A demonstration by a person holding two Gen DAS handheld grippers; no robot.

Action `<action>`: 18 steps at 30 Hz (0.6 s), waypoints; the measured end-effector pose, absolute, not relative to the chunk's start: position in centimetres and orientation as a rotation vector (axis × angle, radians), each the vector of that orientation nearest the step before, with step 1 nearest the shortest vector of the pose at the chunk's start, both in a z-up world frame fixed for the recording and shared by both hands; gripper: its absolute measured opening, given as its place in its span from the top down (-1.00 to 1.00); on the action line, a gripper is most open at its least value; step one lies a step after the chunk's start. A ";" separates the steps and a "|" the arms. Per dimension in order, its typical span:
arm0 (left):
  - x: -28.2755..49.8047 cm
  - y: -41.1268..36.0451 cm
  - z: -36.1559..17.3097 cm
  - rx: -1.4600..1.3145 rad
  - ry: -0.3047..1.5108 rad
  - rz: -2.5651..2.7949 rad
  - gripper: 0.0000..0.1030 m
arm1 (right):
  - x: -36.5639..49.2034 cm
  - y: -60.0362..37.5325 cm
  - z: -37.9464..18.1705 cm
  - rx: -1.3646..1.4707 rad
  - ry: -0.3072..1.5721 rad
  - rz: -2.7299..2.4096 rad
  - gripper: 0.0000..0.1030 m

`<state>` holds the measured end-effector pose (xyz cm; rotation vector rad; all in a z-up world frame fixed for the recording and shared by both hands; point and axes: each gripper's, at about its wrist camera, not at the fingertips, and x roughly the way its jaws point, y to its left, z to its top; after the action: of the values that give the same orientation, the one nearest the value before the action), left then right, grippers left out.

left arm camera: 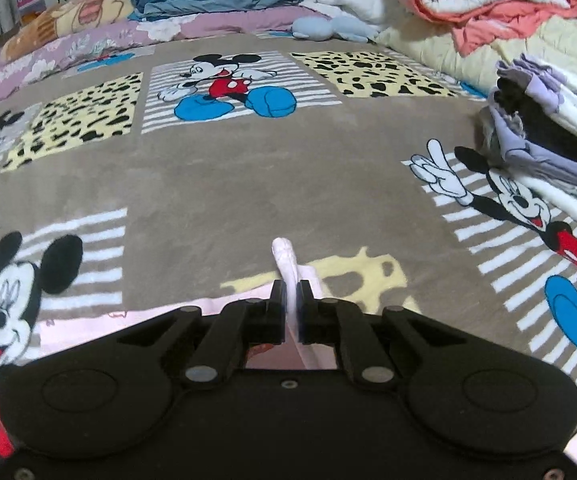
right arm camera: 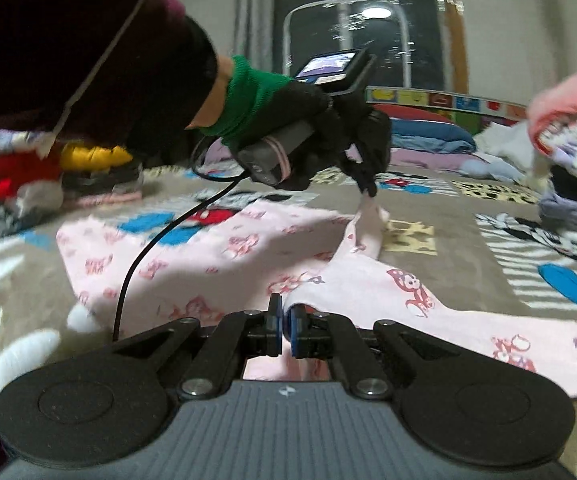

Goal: Fold clothes

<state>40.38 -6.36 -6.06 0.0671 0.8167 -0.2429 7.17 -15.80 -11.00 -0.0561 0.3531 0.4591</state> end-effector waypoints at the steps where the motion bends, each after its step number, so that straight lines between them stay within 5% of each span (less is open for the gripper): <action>1: 40.4 -6.0 -6.4 0.060 0.815 -0.247 0.92 | 7.2 -15.5 -11.2 -0.081 0.364 0.462 0.89; 12: 40.6 -2.3 -8.3 -0.039 0.786 -0.260 0.93 | 8.0 -13.5 -12.6 -0.192 0.454 0.497 0.85; 18: 39.6 -3.3 -7.8 0.130 0.755 -0.175 0.92 | 7.9 -12.5 -13.0 -0.247 0.459 0.503 0.79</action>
<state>39.63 -3.25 -7.82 0.1304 0.7549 -0.1745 7.94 -12.54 -12.99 -0.2472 0.4595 0.5027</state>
